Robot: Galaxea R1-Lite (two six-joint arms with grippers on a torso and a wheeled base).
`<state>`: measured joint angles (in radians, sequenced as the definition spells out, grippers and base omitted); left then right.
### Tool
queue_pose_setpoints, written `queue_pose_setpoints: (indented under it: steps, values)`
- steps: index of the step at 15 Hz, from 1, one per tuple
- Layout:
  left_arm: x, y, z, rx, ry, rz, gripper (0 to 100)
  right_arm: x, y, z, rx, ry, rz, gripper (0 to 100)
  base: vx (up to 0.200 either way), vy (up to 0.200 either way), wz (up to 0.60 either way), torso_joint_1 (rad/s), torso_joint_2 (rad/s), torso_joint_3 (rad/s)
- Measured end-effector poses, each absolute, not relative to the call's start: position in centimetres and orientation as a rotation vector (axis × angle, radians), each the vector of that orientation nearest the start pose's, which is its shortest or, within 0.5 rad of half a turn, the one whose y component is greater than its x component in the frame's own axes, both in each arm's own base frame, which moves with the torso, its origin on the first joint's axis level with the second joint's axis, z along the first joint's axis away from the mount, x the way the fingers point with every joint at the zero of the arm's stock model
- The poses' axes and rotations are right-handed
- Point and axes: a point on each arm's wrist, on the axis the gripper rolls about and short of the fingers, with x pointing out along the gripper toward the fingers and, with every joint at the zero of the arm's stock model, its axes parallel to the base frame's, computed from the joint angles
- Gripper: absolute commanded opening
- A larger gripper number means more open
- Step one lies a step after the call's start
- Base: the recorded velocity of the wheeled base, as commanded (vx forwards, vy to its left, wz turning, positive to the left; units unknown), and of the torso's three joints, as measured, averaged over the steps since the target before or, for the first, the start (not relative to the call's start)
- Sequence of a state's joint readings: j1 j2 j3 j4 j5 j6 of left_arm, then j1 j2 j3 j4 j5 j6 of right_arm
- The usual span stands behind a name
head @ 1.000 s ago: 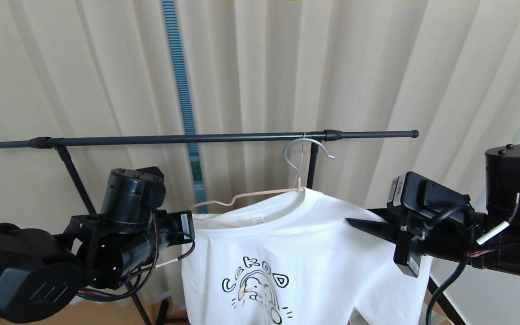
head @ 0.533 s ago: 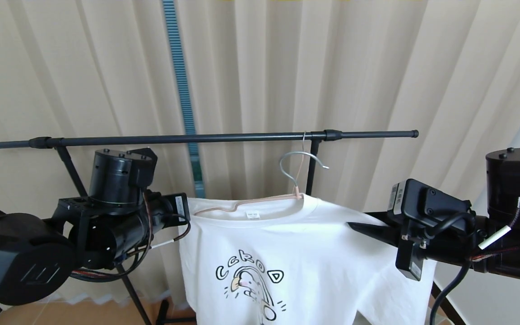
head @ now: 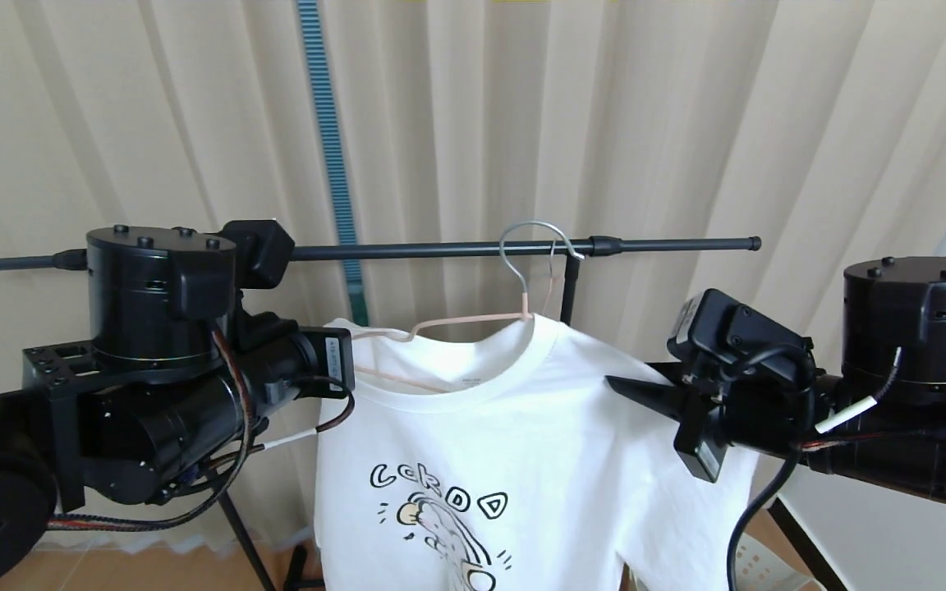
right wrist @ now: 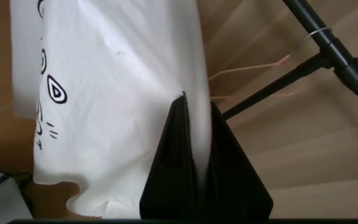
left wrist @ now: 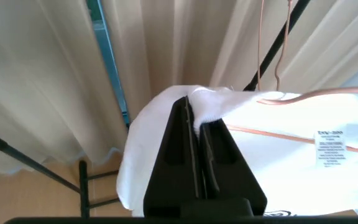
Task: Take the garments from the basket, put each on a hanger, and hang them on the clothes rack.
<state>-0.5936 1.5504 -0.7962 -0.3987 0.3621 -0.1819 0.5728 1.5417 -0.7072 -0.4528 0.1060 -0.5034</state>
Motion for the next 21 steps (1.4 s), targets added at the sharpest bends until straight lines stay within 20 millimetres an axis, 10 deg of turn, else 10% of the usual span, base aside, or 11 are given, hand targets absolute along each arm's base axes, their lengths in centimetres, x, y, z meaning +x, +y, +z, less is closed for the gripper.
queue_pose_setpoints:
  steps: [21]
  values:
    - [18.8,-17.8,22.6,-0.033,0.261,-0.401,0,23.7,21.2,13.4,-0.450,0.143,0.690,0,0.000,0.000,0.00,0.000,0.00,0.000]
